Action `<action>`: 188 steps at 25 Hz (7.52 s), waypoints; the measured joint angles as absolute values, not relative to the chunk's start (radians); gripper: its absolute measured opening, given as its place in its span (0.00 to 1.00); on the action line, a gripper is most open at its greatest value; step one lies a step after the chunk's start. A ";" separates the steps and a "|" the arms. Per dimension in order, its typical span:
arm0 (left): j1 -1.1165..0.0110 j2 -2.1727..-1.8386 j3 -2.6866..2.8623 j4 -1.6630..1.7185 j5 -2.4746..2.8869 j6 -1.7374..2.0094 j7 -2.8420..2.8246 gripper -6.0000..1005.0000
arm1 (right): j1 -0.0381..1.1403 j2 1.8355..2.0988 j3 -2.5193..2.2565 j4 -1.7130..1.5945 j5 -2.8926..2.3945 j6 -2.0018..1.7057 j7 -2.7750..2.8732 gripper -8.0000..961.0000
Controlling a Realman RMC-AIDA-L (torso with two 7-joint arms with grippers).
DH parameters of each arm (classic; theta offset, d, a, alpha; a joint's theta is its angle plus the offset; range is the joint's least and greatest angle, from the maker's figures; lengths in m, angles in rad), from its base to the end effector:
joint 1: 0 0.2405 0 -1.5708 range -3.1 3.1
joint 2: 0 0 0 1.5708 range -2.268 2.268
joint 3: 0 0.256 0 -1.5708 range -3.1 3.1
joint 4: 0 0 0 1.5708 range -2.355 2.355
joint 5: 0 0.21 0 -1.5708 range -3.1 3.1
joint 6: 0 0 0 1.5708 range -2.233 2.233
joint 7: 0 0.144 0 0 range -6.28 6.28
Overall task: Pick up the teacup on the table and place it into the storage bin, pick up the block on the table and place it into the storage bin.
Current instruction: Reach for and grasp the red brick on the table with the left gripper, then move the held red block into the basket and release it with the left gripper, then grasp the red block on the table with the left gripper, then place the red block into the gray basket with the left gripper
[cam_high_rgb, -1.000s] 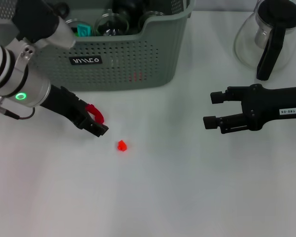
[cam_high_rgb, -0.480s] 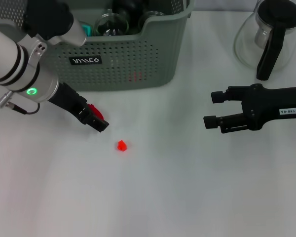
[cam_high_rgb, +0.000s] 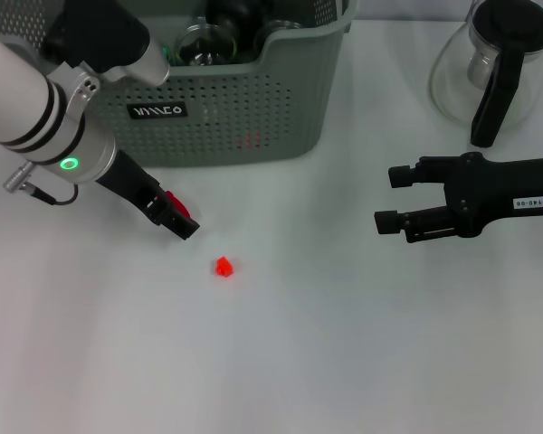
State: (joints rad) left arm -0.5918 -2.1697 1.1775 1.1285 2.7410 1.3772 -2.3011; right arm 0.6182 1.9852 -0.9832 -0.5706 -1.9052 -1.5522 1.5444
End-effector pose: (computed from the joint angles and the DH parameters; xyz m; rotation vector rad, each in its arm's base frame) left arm -0.2368 0.3617 -0.0191 -2.5552 -0.9101 0.4882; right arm 0.2401 0.3400 -0.0104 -2.9559 0.7146 0.5647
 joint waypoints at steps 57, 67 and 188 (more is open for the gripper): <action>-0.675 -2.160 1.048 1.369 2.674 1.795 -2.316 0.68 | 0.609 1.976 -0.971 -0.571 -1.902 -1.549 1.534 0.95; -0.776 -1.931 0.596 1.302 2.206 1.919 -2.396 0.73 | 0.613 1.981 -0.971 -0.579 -1.905 -1.564 1.525 0.95; -0.681 -2.124 0.914 1.768 2.590 1.833 -2.555 0.23 | 0.583 1.978 -0.906 -0.571 -1.905 -1.549 1.512 0.95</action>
